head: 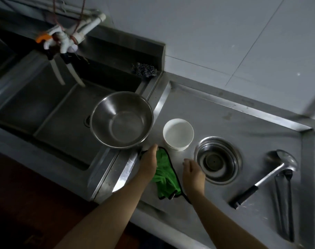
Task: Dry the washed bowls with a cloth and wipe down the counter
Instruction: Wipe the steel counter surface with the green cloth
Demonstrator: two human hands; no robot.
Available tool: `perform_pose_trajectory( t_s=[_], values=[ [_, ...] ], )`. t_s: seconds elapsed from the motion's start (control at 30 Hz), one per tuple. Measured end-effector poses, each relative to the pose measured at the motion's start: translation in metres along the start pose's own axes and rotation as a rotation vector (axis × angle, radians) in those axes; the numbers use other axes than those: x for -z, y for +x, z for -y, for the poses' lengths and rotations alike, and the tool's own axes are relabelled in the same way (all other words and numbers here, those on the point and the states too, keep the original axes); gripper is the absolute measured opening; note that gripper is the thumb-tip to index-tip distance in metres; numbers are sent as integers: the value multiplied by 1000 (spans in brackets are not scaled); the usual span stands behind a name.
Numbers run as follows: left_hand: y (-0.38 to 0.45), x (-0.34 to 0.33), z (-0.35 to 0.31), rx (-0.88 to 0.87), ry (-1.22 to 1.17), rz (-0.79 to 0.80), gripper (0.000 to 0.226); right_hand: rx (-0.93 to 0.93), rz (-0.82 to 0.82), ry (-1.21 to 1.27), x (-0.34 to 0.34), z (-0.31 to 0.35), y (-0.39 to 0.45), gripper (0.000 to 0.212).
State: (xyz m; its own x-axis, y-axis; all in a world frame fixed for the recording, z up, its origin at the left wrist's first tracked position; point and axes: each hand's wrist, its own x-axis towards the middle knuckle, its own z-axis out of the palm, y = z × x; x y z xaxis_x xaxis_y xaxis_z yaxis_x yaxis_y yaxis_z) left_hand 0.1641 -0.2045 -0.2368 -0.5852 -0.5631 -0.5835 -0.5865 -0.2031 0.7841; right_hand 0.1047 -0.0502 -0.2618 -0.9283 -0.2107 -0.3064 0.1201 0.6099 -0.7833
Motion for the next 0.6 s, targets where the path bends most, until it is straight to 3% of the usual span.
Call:
perform_pose_trajectory(
  t_s=[0.07,0.13,0.2,0.27,0.4,0.6],
  values=[
    [-9,9,12,-89,123,-43,38,230,154,-127,-19,-17,-21,13],
    [-13,18,29,-179,238,-88,31,565,341,-372,-46,-34,-23,40],
    [-18,34,48,-246,398,-94,33,743,516,-640,-69,-34,-12,59],
    [-21,55,73,-396,595,-117,31,782,563,-779,-85,-28,2,62],
    [-27,98,113,-750,847,-176,24,748,463,-912,-112,-26,32,67],
    [-21,127,139,-902,998,-233,23,491,316,-863,-164,15,50,70]
  ],
)
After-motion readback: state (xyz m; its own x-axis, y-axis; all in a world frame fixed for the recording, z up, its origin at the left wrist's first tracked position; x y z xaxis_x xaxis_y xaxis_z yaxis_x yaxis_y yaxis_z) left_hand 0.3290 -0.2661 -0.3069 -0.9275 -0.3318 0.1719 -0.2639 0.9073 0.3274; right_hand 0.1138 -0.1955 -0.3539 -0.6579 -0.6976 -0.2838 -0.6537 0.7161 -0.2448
